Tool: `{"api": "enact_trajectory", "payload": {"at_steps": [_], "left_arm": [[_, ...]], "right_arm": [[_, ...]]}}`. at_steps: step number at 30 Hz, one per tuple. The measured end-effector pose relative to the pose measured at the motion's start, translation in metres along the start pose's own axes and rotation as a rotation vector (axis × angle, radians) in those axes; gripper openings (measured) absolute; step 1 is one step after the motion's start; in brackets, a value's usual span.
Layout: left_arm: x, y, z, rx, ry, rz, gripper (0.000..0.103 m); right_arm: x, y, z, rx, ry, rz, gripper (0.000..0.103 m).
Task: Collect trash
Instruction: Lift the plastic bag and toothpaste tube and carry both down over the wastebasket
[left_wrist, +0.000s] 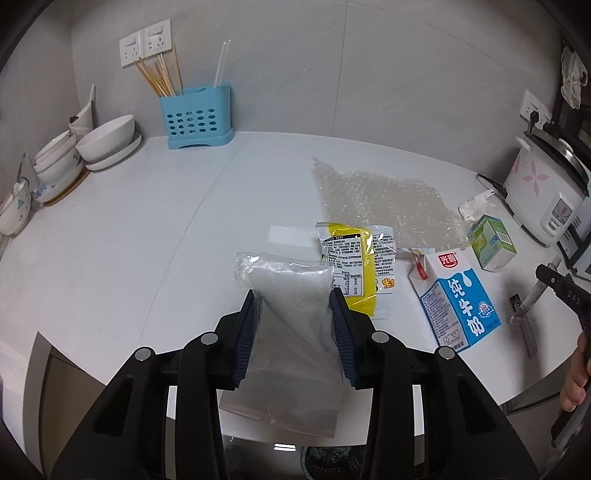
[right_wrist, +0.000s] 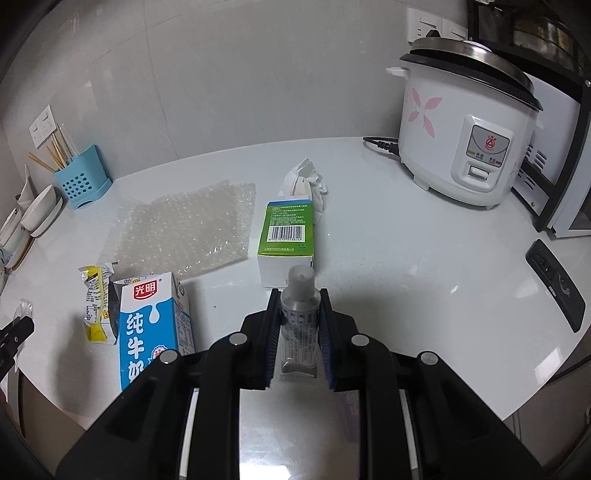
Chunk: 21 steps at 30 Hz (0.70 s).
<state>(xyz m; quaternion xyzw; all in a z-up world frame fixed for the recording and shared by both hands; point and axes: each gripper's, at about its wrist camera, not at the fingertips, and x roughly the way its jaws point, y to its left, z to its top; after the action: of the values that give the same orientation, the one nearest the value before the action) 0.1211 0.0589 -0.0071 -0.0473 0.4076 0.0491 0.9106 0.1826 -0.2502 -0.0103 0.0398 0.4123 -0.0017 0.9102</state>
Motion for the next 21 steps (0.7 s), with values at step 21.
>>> {"api": "enact_trajectory", "payload": {"at_steps": [21], "left_arm": [[-0.075, -0.027, -0.047, 0.017, -0.074, -0.091, 0.038]], "right_arm": [[-0.093, 0.013, -0.051, -0.056, -0.138, 0.091, 0.018]]}}
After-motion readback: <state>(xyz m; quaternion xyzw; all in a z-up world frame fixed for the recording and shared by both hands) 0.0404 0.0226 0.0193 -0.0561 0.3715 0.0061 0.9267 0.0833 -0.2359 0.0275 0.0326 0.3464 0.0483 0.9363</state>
